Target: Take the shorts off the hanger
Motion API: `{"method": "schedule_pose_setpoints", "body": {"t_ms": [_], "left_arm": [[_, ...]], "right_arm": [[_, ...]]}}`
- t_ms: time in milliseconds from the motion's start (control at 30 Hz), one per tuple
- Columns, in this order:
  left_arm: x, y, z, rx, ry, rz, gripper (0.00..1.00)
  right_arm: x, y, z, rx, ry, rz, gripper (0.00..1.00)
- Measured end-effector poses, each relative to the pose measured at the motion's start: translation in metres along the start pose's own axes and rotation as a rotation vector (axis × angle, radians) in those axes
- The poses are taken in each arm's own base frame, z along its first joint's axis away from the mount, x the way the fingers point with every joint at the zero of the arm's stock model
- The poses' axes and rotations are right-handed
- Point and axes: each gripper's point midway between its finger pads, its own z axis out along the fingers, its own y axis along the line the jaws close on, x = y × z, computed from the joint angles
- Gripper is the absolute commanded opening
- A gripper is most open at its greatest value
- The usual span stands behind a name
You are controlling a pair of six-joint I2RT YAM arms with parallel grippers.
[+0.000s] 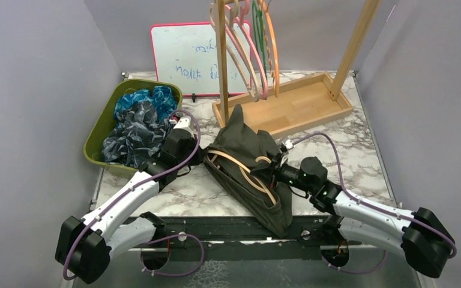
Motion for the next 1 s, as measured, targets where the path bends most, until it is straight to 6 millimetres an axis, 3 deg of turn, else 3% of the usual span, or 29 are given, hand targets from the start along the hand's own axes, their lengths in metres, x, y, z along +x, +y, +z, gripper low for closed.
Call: {"method": "schedule_pose_setpoints", "body": {"t_ms": [167, 567, 767, 900, 1000], "left_arm": [[0.001, 0.007, 0.000, -0.043, 0.013, 0.011, 0.00], [-0.011, 0.013, -0.001, -0.072, -0.005, 0.008, 0.00], [-0.003, 0.033, -0.002, -0.144, 0.032, 0.012, 0.00], [-0.001, 0.033, -0.002, -0.141, 0.040, 0.013, 0.00], [0.003, 0.032, -0.003, -0.124, 0.045, 0.011, 0.00]], "right_arm": [[0.004, 0.002, -0.014, -0.005, -0.016, -0.003, 0.01], [-0.012, 0.016, -0.040, -0.057, -0.142, -0.030, 0.01], [-0.022, 0.040, -0.051, -0.164, -0.183, -0.043, 0.01], [-0.023, 0.040, -0.051, -0.162, -0.191, -0.028, 0.01], [-0.022, 0.029, -0.048, -0.100, -0.192, 0.012, 0.01]]}}
